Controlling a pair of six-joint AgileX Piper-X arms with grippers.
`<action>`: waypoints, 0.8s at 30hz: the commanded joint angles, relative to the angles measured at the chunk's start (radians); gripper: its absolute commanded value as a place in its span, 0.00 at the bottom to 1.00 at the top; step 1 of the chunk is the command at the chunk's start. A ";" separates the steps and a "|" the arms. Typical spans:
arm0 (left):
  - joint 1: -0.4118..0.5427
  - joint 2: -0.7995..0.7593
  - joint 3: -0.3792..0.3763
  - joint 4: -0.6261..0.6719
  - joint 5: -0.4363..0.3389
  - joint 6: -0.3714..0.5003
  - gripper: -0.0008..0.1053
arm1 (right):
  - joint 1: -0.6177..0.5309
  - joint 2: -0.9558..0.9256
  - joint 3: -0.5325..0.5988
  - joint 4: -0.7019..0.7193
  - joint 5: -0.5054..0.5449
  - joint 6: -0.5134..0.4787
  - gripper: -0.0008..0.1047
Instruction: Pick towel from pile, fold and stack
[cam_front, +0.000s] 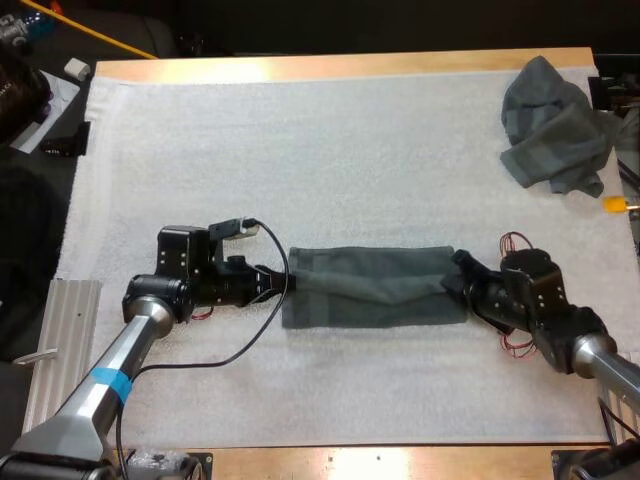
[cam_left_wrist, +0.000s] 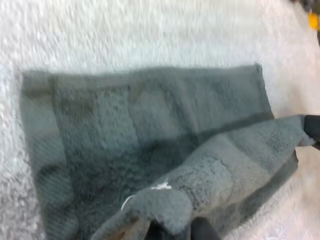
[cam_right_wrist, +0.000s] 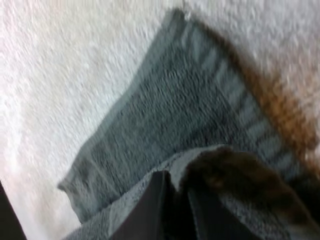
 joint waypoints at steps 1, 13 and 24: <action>0.005 0.011 0.000 -0.049 -0.009 -0.018 0.01 | -0.020 0.022 -0.007 -0.040 0.004 0.018 0.01; 0.002 0.024 -0.006 -0.082 -0.030 -0.006 0.08 | -0.019 0.035 -0.004 -0.076 -0.006 0.015 0.03; -0.001 0.028 -0.031 -0.171 0.077 -0.020 0.54 | -0.018 0.033 -0.002 -0.359 -0.038 -0.016 0.58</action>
